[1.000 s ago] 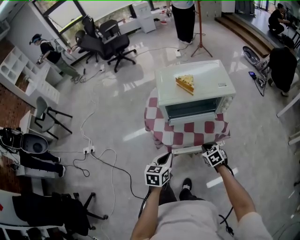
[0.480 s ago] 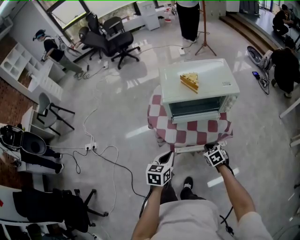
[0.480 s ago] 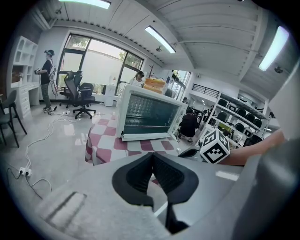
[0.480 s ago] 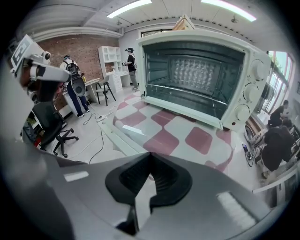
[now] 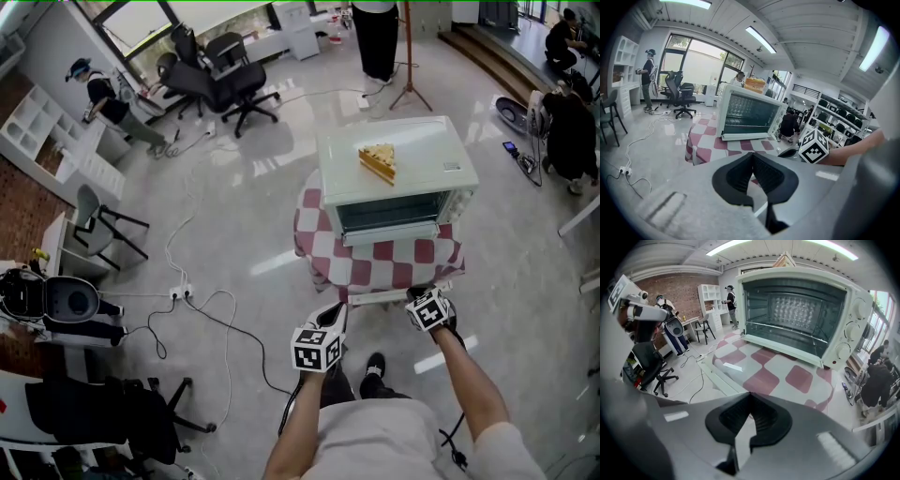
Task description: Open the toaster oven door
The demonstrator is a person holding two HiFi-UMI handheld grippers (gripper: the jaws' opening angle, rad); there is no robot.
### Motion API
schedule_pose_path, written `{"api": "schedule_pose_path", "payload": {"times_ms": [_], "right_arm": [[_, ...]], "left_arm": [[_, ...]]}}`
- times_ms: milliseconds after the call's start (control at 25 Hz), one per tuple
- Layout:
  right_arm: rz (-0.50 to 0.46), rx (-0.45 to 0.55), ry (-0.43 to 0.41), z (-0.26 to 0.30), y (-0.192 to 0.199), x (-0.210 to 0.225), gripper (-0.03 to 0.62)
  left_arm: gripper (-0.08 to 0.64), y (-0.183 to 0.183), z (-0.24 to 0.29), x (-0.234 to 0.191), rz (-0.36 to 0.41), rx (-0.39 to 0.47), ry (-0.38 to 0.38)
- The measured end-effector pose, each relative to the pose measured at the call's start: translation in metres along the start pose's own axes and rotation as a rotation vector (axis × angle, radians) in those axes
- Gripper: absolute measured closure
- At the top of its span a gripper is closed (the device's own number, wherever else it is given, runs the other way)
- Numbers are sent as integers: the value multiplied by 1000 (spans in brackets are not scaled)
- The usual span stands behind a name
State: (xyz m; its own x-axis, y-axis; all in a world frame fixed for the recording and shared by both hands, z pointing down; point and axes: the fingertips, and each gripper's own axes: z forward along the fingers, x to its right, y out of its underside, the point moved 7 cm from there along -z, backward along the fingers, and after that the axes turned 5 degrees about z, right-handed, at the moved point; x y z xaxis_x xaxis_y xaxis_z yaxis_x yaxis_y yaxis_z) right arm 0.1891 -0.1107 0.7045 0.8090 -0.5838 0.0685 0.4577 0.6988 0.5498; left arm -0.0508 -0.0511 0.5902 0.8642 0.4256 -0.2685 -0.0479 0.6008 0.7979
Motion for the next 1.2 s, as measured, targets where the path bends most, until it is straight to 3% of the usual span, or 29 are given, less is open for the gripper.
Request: {"api": "schedule_pose_path", "payload": {"times_ms": [600,960,1200], "right_arm": [[58,13,16,-3,-1,4,589],[21,11,15,-6,6,-8,590],[67,50,32,-22,5,-10,589]], "left_arm": [[557,3,-5,4,18,2,3],[557,7,-13,1,19,6,-6],[557,6,-9,2,23,7,12]]}}
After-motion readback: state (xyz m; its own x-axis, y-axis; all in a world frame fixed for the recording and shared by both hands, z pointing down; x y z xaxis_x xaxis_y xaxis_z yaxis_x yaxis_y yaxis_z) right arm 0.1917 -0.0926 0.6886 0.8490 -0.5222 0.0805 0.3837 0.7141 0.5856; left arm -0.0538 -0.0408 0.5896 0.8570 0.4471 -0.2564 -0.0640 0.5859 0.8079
